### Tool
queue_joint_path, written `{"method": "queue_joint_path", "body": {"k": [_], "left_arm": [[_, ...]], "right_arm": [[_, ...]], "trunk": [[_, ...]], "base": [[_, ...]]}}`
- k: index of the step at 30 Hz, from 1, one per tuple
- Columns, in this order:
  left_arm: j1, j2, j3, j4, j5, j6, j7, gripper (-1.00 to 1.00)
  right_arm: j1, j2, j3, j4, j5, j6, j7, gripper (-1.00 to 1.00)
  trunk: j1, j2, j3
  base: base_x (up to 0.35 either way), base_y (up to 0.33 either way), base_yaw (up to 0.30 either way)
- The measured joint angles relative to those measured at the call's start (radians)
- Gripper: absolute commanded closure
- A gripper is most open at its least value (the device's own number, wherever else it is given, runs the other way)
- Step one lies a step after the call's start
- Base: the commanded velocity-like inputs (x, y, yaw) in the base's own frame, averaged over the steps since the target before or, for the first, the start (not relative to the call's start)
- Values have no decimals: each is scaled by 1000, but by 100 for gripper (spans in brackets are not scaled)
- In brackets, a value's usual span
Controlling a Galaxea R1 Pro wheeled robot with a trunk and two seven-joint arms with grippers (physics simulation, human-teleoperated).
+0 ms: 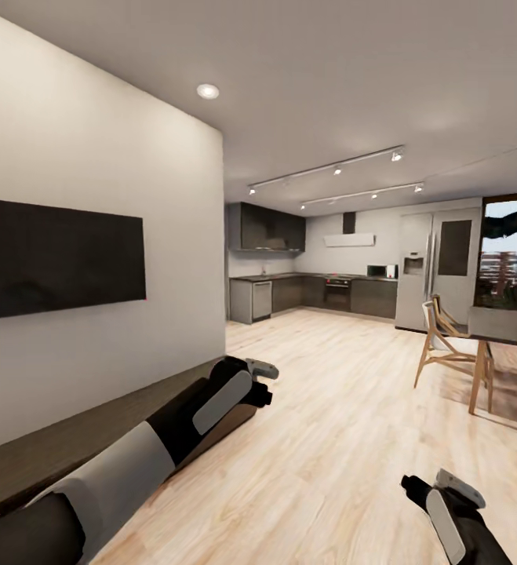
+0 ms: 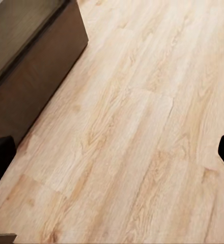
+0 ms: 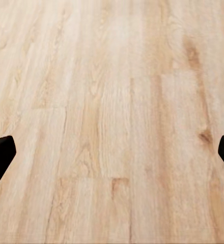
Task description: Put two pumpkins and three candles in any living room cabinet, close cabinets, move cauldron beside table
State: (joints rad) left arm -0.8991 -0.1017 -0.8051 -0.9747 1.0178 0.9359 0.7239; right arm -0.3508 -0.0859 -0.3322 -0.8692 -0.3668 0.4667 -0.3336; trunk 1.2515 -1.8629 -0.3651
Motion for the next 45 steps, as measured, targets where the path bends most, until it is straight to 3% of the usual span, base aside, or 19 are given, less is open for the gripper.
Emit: {"method": "queue_joint_path", "body": {"k": [3,11,17,19,21,23,27,33,45], "left_arm": [[0,-1,-6,10,0,-25,-7,-100],[6,0,-74,40,0,-155,-65,-100],[108,8,-103,57,-3,-326,-116,-100],[132,9,-113,104,-2,-405,-166,-100],[152,10,-119,251,-1,-504,-258,-100],[159,10,-120,369,0,-562,-327,-100],[165,10,-120,491,2,-651,-406,-100],[167,10,-120,521,4,-689,-432,-100],[169,10,-120,524,2,-694,-436,-100]], "right_arm": [[11,-1,-1,7,-2,-18,2,-100],[54,-6,-2,14,-7,-86,2,-100],[66,-8,-2,55,-9,-126,4,-100],[67,-8,-2,79,-9,-149,4,-100],[67,-8,-2,106,-10,-181,4,-100],[67,-8,-1,120,-9,-194,4,-100],[67,-6,0,140,-6,-205,4,-100],[67,-5,0,166,0,-210,4,-100],[67,-9,-1,175,-12,-210,6,-100]], "trunk": [[0,0,4],[0,0,15],[0,0,23],[0,0,26],[0,0,28],[0,0,31],[0,0,37],[0,0,42],[0,0,41]], "base": [[0,-276,-190],[26,-125,-191],[7,-12,-194],[1,-3,-196],[5,-1,-197],[59,-1,-197],[139,0,-196],[40,0,-104],[3,0,-228]]}}
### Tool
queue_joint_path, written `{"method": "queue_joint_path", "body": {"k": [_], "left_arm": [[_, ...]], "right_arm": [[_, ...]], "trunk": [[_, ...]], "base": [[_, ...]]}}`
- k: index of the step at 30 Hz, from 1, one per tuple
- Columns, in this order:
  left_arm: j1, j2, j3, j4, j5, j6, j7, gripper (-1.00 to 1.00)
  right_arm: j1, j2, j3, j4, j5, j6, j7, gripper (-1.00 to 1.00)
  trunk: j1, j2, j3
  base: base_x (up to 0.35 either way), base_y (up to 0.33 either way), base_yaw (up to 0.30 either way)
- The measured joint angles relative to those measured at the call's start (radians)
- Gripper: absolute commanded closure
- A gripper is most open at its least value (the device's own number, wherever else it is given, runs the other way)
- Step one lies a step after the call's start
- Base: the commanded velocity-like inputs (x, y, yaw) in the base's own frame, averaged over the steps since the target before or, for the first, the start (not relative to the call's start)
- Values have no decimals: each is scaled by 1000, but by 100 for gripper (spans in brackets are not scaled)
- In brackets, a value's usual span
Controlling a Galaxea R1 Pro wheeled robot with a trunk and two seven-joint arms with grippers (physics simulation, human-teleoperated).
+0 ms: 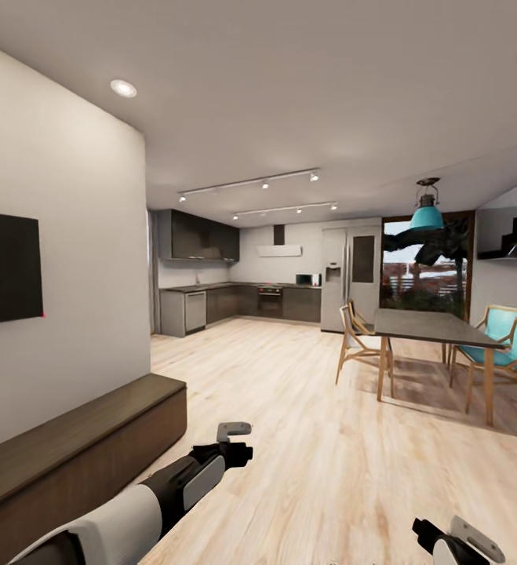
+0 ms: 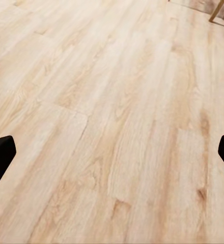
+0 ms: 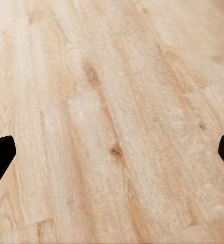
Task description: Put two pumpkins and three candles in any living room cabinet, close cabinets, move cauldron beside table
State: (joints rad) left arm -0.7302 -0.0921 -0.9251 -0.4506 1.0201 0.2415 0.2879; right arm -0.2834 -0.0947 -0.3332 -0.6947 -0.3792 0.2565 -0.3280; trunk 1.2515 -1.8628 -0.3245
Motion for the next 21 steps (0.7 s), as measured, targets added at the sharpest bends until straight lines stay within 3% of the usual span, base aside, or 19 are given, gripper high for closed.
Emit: {"method": "queue_joint_path", "body": {"k": [4,8,21], "left_arm": [[0,0,0,0,1,0,-1,-100],[6,0,-1,-1,1,0,-1,-100],[20,0,-2,-23,-1,0,-1,-100]], "right_arm": [[0,-1,-1,0,1,1,28,-100],[0,-15,-1,10,3,4,87,-100],[0,-29,-2,20,2,5,104,-100]], "trunk": [[0,0,-5],[-15,28,1],[-65,119,21]], "base": [[0,0,-137],[0,0,-85],[0,0,-40]]}}
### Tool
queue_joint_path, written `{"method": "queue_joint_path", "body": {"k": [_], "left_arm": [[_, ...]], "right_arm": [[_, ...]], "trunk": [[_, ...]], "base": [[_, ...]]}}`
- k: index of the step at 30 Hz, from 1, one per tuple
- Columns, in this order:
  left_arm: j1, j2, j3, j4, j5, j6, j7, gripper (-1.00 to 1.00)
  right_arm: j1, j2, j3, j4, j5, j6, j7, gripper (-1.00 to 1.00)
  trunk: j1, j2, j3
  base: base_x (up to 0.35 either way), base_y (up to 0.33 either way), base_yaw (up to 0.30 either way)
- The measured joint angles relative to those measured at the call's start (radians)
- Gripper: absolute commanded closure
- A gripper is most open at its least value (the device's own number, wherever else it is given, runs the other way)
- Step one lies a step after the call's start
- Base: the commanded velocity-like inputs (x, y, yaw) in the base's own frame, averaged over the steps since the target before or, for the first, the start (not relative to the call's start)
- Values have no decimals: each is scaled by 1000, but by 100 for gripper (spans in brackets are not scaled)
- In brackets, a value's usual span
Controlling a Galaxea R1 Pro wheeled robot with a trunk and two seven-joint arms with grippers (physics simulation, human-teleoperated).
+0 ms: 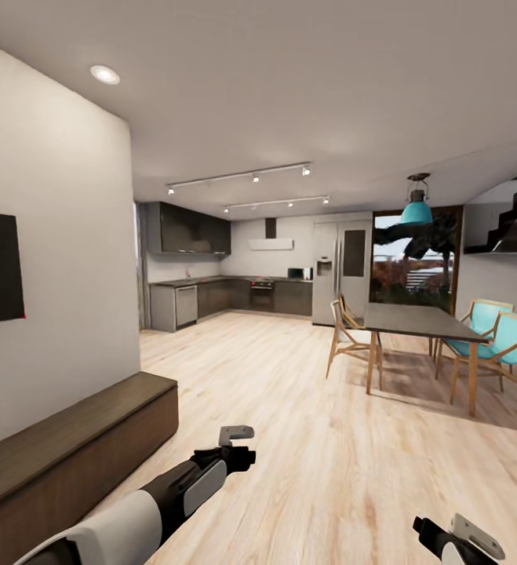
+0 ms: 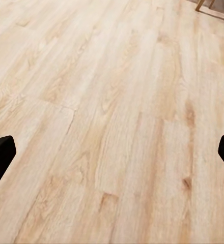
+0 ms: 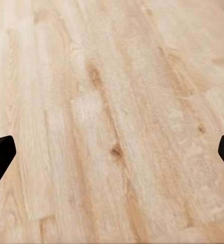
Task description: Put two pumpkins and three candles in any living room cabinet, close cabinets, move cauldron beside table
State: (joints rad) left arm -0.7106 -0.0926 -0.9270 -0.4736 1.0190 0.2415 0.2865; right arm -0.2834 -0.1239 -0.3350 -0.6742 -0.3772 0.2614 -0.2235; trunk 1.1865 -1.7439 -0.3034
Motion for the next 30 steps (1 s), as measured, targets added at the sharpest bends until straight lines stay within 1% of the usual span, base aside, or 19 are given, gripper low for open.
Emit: {"method": "queue_joint_path", "body": {"k": [30], "left_arm": [[1,0,-1,-2,-1,0,0,-100]], "right_arm": [[0,-2,1,17,0,5,0,-100]], "trunk": [[-115,210,44]], "base": [[0,0,-1]]}}
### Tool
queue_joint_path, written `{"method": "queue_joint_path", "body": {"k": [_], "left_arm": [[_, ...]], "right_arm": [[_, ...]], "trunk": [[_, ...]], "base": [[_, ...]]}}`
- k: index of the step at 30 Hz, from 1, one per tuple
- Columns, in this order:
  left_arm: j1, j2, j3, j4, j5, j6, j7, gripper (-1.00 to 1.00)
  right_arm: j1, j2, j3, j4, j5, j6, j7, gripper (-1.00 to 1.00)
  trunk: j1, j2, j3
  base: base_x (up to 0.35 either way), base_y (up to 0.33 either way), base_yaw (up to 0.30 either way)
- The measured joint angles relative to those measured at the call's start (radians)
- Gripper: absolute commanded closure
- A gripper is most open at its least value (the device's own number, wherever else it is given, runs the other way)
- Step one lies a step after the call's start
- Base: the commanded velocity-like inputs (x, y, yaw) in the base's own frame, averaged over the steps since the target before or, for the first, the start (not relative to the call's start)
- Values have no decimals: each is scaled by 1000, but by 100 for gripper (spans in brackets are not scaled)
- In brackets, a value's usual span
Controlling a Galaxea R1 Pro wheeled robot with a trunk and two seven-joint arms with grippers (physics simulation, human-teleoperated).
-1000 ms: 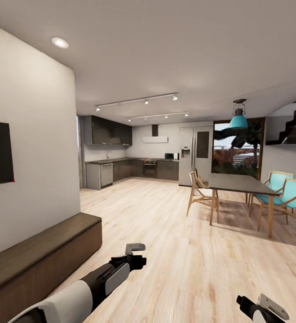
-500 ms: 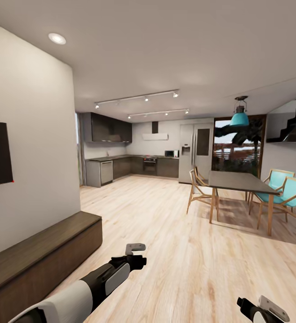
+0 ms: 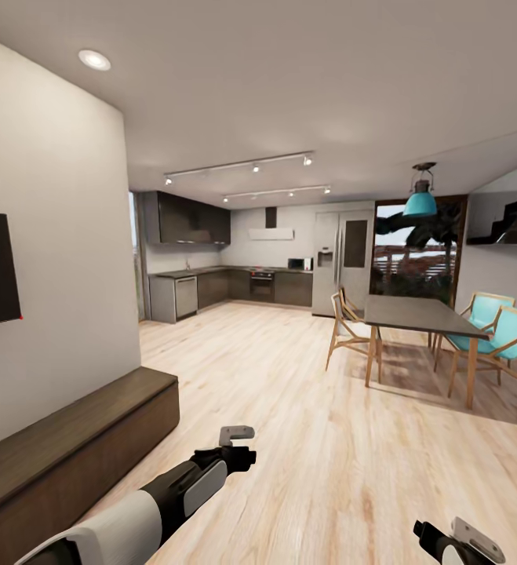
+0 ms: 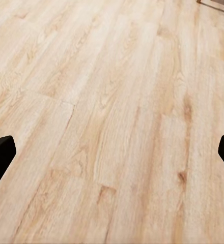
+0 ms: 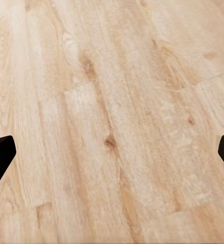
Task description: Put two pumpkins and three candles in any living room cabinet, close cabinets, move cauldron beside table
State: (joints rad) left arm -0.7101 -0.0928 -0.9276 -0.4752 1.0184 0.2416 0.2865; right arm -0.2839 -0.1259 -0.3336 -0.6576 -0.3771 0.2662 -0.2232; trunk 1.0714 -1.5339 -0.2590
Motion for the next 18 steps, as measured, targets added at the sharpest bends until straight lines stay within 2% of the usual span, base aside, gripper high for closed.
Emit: {"method": "queue_joint_path", "body": {"k": [18], "left_arm": [[1,0,-1,0,0,0,0,-100]], "right_arm": [[0,0,-1,1,0,3,-1,-100]], "trunk": [[-69,126,27]], "base": [[0,0,0]]}}
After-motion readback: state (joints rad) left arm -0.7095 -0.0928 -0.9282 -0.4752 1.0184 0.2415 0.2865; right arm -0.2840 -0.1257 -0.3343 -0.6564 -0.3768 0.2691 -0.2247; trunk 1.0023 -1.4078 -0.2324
